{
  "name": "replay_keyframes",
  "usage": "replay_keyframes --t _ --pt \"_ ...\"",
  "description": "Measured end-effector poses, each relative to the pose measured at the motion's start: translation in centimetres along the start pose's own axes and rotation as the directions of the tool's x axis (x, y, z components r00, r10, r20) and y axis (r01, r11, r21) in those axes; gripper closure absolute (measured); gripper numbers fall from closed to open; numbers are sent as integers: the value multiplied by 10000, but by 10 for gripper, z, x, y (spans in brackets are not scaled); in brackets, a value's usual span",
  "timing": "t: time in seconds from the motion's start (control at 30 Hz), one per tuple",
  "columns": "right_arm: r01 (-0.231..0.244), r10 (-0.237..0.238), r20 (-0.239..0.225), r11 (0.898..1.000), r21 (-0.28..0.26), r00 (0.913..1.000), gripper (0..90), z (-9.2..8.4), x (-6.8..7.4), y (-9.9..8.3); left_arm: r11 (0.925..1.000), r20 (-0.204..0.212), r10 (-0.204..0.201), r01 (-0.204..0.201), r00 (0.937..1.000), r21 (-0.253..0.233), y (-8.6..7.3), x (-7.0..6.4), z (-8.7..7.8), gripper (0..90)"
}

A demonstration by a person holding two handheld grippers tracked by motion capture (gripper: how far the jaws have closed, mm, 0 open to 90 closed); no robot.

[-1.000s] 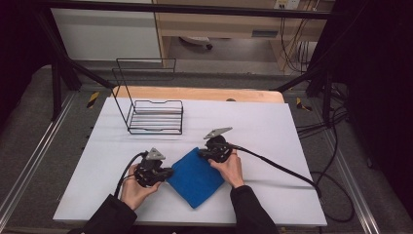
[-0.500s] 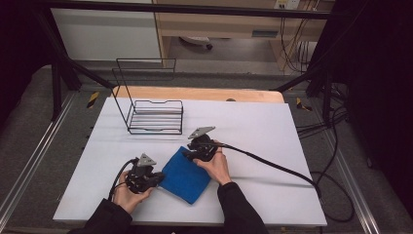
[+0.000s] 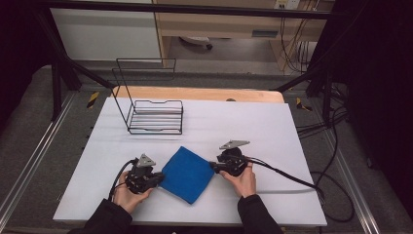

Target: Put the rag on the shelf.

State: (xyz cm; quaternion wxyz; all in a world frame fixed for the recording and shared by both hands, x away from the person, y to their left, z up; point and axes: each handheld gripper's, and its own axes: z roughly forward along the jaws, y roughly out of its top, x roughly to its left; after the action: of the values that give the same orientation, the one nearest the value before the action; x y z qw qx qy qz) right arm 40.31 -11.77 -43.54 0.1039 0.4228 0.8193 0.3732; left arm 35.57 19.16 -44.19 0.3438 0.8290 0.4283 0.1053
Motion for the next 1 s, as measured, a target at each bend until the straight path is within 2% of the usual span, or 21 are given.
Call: replay_keyframes --t 0.1,0.13,0.17,0.27,0.37,0.47,0.57,0.67,0.73,0.83,0.87,0.9,0.97,1.0 --pt "-265 275 -257 9989 394 9993 669 6 0 -9 10000 -1 -34 34 10000 -9 0 0 0 840" --pt "-353 366 -291 9985 428 9989 693 8 1 -10 10000 -1 -34 34 10000 -9 0 0 0 840" --pt "-437 449 -326 9984 370 9985 755 9 2 -10 10000 2 -70 70 10000 -20 0 0 0 841" --pt "-681 715 -726 9965 478 9948 844 10 2 -9 9999 20 -109 109 9999 -25 -1 0 -1 842" --pt "-807 847 -890 9956 471 9924 866 8 -1 -3 9996 78 -268 269 9996 -45 -2 0 -3 842" --pt "-613 629 -884 9979 208 9941 867 6 -5 11 9984 18 -539 539 9985 -168 -3 -3 -7 842" --pt "-44 52 -760 9999 105 9971 864 9 -7 31 9963 -46 -824 822 9966 -243 -7 -11 -10 842" --pt "413 -392 -726 9988 273 9966 859 18 -8 45 9951 -219 -966 960 9951 -253 -10 -16 -10 839" --pt "523 -489 -736 9976 451 9961 857 23 -7 48 9931 -325 -1120 1107 9932 -388 -14 -22 -12 839" --pt "826 -785 -625 9945 650 9949 838 26 -8 45 9934 -335 -1079 1064 9936 -427 -14 -26 -11 838" --pt "972 -939 -502 9930 669 9943 809 28 -7 42 9944 -389 -989 974 9943 -400 -14 -27 -10 833" --pt "1061 -1038 -389 9925 611 9938 741 28 -6 40 9956 -407 -872 857 9954 -380 -14 -27 -8 822" --pt "1197 -1197 -62 9928 89 9928 593 23 -4 34 9961 -351 -787 772 9963 -430 -15 -25 -9 782" --pt "1117 -1117 -53 9937 -104 9937 573 17 -2 31 9964 -357 -715 698 9968 -480 -14 -24 -10 753"
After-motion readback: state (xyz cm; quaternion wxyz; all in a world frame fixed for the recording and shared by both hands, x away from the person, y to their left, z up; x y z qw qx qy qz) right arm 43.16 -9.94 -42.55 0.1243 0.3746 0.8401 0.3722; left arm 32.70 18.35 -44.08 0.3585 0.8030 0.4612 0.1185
